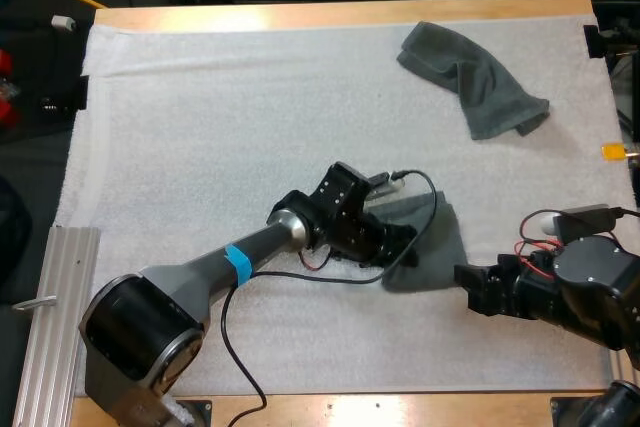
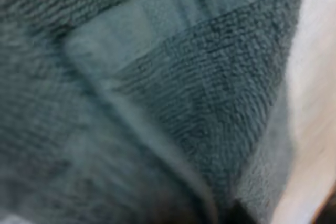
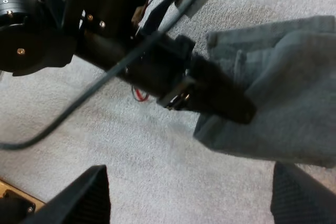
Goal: Pick towel from pile, fold and stack
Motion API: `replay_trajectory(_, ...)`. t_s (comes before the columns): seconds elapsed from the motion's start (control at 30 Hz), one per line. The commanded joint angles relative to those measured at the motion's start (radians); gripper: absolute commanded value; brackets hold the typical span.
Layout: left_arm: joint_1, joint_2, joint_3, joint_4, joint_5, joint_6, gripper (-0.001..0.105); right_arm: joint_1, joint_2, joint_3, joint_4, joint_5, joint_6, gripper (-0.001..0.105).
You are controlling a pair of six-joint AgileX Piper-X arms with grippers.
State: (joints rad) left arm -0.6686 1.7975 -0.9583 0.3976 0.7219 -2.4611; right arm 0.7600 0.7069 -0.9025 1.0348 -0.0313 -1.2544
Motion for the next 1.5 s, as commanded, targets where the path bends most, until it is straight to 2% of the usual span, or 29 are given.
replay_trajectory(0.0,0.005,-0.02,-0.005,0.034,-0.019,0.039,0.006,0.001,-0.002,-0.005,0.003,0.002,0.002,0.063)
replay_trajectory(0.03,0.011,-0.033,-0.005,0.083,-0.043,0.082,0.0,0.001,-0.002,-0.005,0.003,0.0,0.002,0.063)
replay_trajectory(0.2,0.097,-0.101,-0.005,0.264,-0.14,0.275,0.0,0.001,-0.002,-0.005,0.003,-0.002,0.002,0.063)
replay_trajectory(0.33,0.222,-0.15,-0.005,0.42,-0.237,0.433,0.0,0.001,-0.002,-0.005,0.003,-0.002,0.003,0.063)
replay_trajectory(0.47,0.373,-0.194,-0.005,0.566,-0.416,0.618,0.0,0.001,-0.002,-0.005,0.003,-0.002,0.003,0.063)
replay_trajectory(0.5,0.397,-0.199,-0.005,0.584,-0.438,0.637,0.0,0.001,-0.002,-0.005,0.003,-0.002,0.003,0.063)
replay_trajectory(0.53,0.446,-0.208,-0.005,0.617,-0.504,0.689,0.0,0.001,-0.002,-0.005,0.003,-0.002,0.003,0.063)
replay_trajectory(0.67,0.598,-0.216,-0.005,0.691,-0.747,0.815,0.0,0.001,-0.002,-0.005,0.003,-0.002,0.003,0.063)
replay_trajectory(0.73,0.652,-0.216,-0.005,0.706,-0.83,0.838,0.0,0.001,-0.002,-0.005,0.003,-0.002,0.003,0.063)
replay_trajectory(0.87,0.751,-0.216,-0.005,0.703,-0.858,0.828,0.0,0.001,-0.002,-0.005,0.003,-0.019,0.003,0.063)
replay_trajectory(0.97,0.786,-0.216,-0.005,0.701,-0.868,0.828,0.0,0.001,-0.002,-0.005,0.003,-0.023,0.003,0.063)
replay_trajectory(1.2,0.795,-0.216,-0.005,0.69,-0.868,0.848,0.001,0.001,-0.002,-0.005,0.003,-0.029,0.003,0.063)
replay_trajectory(1.3,0.795,-0.216,-0.005,0.687,-0.899,0.848,0.015,0.001,-0.002,-0.005,0.003,-0.034,0.003,0.063)
replay_trajectory(1.37,0.795,-0.216,-0.01,0.687,-0.934,0.848,0.039,0.001,-0.002,-0.005,0.003,-0.037,0.003,0.063)
replay_trajectory(1.4,0.795,-0.216,-0.013,0.688,-0.94,0.847,0.044,0.001,-0.002,-0.005,0.003,-0.037,0.003,0.063)
replay_trajectory(1.47,0.795,-0.217,-0.029,0.699,-0.963,0.841,0.069,0.001,-0.002,-0.005,0.003,-0.037,0.003,0.063)
